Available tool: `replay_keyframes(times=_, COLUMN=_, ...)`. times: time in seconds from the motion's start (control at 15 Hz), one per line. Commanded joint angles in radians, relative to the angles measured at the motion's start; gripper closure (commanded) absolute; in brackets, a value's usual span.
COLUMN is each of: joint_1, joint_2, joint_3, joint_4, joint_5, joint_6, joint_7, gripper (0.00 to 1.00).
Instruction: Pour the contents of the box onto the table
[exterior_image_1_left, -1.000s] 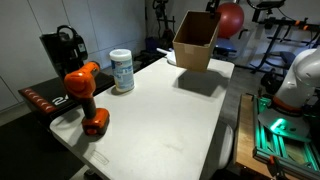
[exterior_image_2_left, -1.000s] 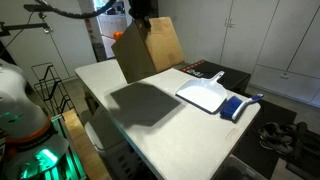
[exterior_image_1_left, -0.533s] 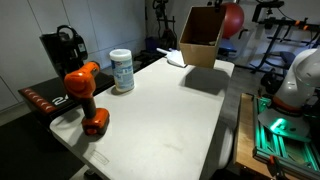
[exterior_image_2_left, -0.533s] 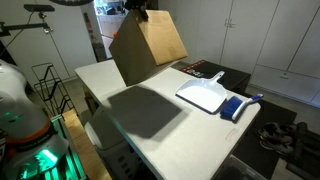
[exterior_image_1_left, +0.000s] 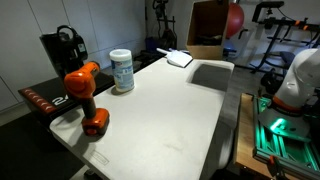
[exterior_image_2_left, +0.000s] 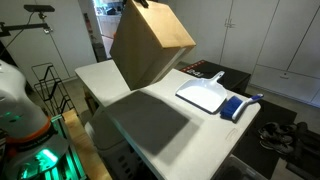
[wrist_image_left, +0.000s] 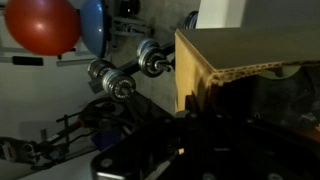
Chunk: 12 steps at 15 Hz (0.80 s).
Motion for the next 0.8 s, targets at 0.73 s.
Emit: replay_keyframes(times=0.73, joint_1=0.185, joint_2=0.067, joint_3=0.134, joint_4=-0.029, joint_5=-0.664, joint_6=-0.245, joint_7=-0.036, gripper=0.99)
